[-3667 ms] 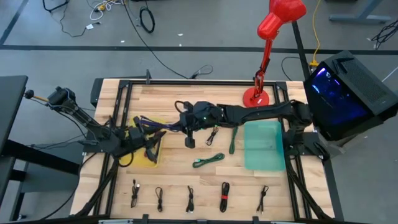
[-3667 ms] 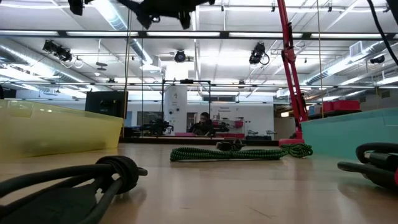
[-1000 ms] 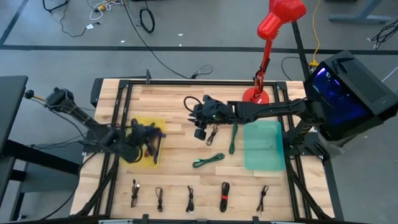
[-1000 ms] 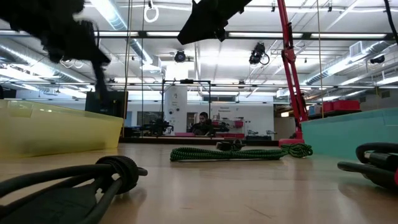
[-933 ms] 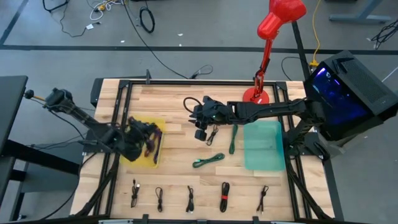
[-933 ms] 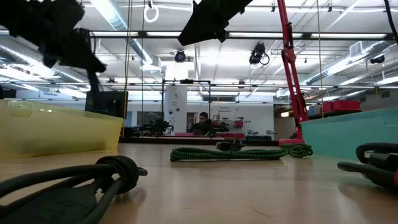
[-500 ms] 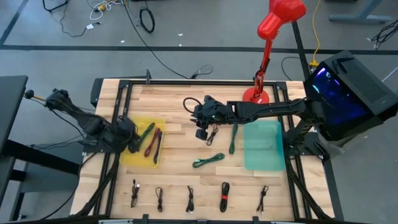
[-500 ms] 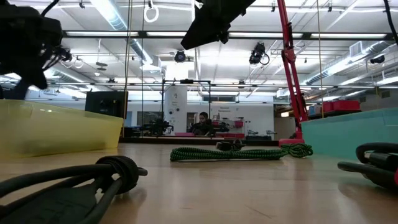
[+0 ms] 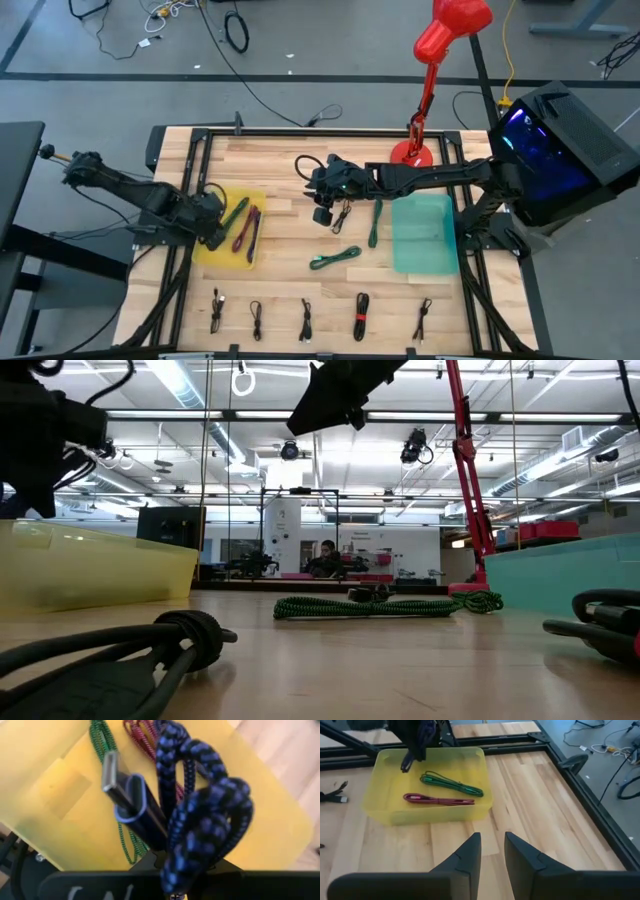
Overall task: Pick & Place USB Port
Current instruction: Put the black and blue charger cable into the yellow bin, then put the black and green charger cable into the yellow bin
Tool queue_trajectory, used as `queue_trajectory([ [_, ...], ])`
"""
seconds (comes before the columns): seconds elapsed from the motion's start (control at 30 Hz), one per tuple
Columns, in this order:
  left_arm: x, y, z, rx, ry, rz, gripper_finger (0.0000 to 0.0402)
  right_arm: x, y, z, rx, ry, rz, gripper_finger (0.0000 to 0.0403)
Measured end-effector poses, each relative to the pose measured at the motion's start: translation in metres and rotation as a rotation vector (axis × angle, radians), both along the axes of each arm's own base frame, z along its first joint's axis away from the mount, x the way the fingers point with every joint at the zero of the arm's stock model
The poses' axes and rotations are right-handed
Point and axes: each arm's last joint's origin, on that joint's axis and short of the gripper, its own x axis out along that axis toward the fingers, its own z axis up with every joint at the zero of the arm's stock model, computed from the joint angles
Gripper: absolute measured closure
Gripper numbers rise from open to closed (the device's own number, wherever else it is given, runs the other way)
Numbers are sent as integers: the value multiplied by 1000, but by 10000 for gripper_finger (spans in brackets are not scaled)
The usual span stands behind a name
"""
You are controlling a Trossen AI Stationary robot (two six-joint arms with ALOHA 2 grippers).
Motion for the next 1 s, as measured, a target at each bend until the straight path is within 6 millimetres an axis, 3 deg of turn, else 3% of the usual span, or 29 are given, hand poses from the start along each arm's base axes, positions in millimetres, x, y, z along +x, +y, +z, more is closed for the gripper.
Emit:
queue_trajectory([
  [0.2, 12, 2, -5, -35, 49, 12, 379, 1, 0, 1, 3, -18, -1, 316],
  [0.77, 14, 3, -4, -17, 34, 30, 286, 1, 4, 1, -1, -14, 11, 316],
  [1.0, 35, 0, 31, 141, -258, -75, 265, 0, 14, -12, 46, 17, 126, 316],
])
